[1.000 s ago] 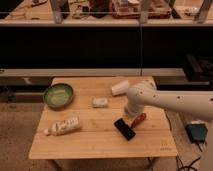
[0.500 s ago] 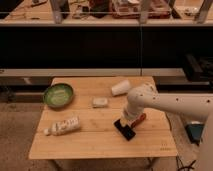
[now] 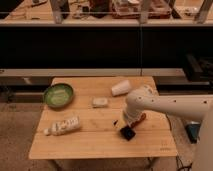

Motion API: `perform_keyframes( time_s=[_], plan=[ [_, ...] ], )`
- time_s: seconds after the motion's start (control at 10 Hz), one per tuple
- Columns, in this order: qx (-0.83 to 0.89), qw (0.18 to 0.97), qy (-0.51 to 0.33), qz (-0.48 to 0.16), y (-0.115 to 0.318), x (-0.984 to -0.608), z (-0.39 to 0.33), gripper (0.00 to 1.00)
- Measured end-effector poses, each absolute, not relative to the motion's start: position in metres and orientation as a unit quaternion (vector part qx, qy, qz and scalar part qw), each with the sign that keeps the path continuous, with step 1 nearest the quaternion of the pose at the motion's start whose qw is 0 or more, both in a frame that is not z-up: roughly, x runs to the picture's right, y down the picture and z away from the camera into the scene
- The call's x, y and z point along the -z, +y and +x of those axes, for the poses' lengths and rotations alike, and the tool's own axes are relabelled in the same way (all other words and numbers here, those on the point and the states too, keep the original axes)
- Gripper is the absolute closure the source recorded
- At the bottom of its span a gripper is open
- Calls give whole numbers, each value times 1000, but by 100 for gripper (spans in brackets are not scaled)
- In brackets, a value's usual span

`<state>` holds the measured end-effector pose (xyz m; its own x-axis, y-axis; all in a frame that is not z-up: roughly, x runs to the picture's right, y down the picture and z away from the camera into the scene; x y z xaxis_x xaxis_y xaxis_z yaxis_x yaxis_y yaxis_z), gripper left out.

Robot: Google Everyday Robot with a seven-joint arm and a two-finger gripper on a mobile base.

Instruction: Place the eraser on the white sponge

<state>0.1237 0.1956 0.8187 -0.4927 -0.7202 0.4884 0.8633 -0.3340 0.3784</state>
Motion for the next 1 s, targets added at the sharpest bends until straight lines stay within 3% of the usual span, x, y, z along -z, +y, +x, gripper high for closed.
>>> perform_keyframes(
  time_s=[0.6, 1.0],
  plan=[
    [843, 426, -304, -125, 207, -835, 98, 22],
    [828, 441, -328, -112, 214, -843, 94, 61]
  ],
)
